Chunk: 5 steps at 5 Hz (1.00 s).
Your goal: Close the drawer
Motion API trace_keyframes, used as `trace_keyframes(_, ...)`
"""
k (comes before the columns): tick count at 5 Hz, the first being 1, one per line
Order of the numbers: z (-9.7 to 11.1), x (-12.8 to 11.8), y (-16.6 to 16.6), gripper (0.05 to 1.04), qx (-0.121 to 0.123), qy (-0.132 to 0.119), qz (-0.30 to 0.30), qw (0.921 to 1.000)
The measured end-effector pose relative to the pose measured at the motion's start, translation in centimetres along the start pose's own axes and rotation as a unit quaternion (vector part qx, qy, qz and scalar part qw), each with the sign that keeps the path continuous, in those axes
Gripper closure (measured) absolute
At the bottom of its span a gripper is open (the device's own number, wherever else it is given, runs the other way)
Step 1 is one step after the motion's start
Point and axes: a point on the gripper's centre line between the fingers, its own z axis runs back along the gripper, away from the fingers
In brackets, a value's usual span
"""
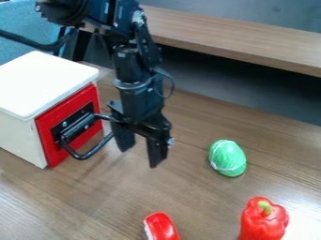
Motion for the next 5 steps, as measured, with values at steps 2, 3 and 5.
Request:
trace_keyframes(2, 1.2, -0.5, -3.3, 0.084, -0.037, -0.009, -0.036, 0.9986)
trace_keyframes(3, 3.2, -1.2, -3.8, 0.084, -0.041, -0.019, -0.048, 0.9978)
trace_keyframes(5, 6.3, -1.8, -4.2, 0.084, -0.039, -0.054, -0.062, 0.9959)
